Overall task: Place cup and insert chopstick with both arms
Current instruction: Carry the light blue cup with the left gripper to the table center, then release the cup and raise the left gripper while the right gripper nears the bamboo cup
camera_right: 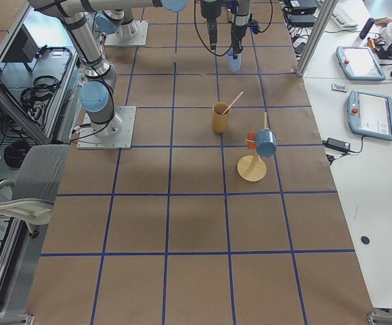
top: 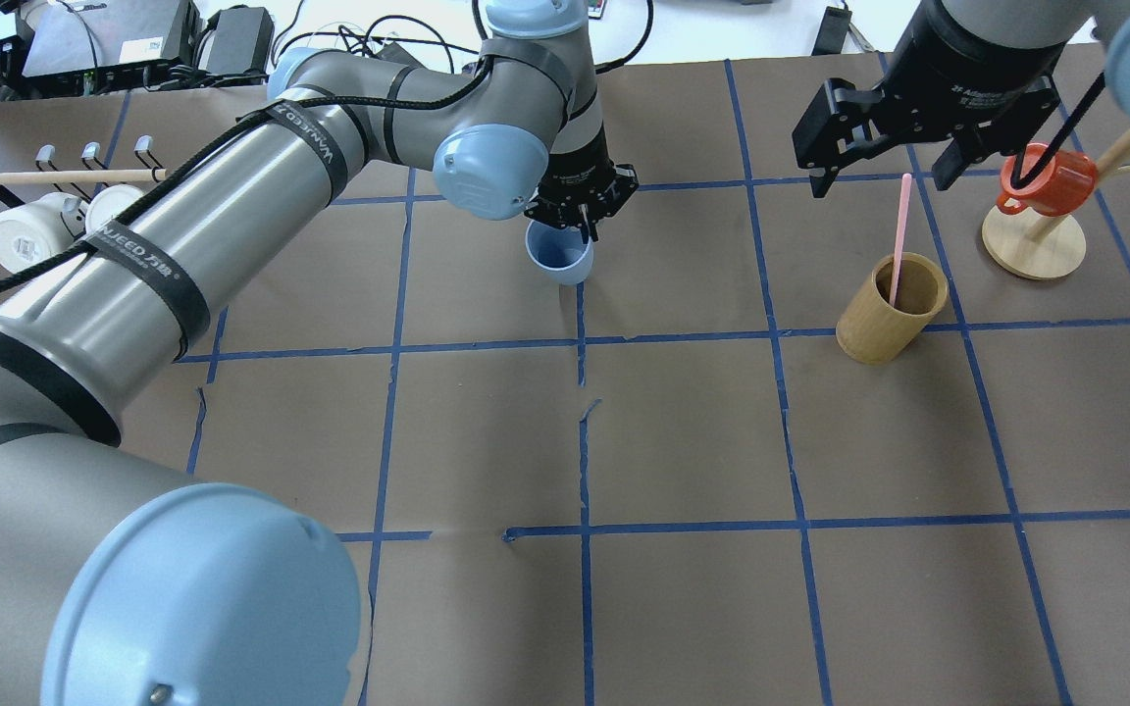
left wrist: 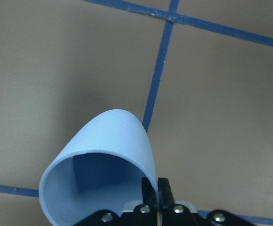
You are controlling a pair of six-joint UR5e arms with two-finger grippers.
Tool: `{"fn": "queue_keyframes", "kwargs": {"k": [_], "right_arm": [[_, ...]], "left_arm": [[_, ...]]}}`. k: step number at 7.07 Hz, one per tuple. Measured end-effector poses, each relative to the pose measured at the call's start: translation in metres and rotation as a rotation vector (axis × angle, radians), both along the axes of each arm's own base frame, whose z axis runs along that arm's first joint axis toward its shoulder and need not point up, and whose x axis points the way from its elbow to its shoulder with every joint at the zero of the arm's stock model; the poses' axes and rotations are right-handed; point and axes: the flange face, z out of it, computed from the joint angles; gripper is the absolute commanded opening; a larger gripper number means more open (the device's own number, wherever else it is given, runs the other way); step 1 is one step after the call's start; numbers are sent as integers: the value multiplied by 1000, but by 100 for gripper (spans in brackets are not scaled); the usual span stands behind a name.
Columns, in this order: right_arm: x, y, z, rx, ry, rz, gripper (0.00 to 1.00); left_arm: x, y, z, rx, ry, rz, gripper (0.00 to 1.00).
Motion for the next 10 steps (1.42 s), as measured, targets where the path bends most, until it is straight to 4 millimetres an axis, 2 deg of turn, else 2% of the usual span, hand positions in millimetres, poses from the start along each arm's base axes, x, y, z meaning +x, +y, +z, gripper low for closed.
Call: {"fn": "queue_keyframes", "kwargs": {"k": [1, 3, 4, 5, 6, 8, 9, 10], "right_arm": [[-3, -3, 5, -6, 2, -5, 100], [-23, -33, -4, 25, 3, -37, 100], [-34, -52, -10, 46, 5, -48, 100], [-45, -74, -19, 69, 6, -50, 100], [-55, -98, -33, 82, 8, -41, 100], [-70, -147, -69, 72, 43, -6, 100], [-77, -166, -100, 108, 61, -1, 100], [-82, -178, -127, 153, 78, 15, 100]], "left_arm": [[-2, 1, -2, 3, -1, -8, 100], [-1, 0, 2, -8, -6, -6, 100], [5, -1, 17, -28, -1, -2, 100], [18, 2, 46, -45, 2, -2, 100], [35, 15, 82, -46, -2, -23, 100], [71, 62, 150, -31, -30, -119, 100], [93, 93, 171, -36, -60, -159, 100], [117, 125, 182, -42, -81, -190, 100]]}}
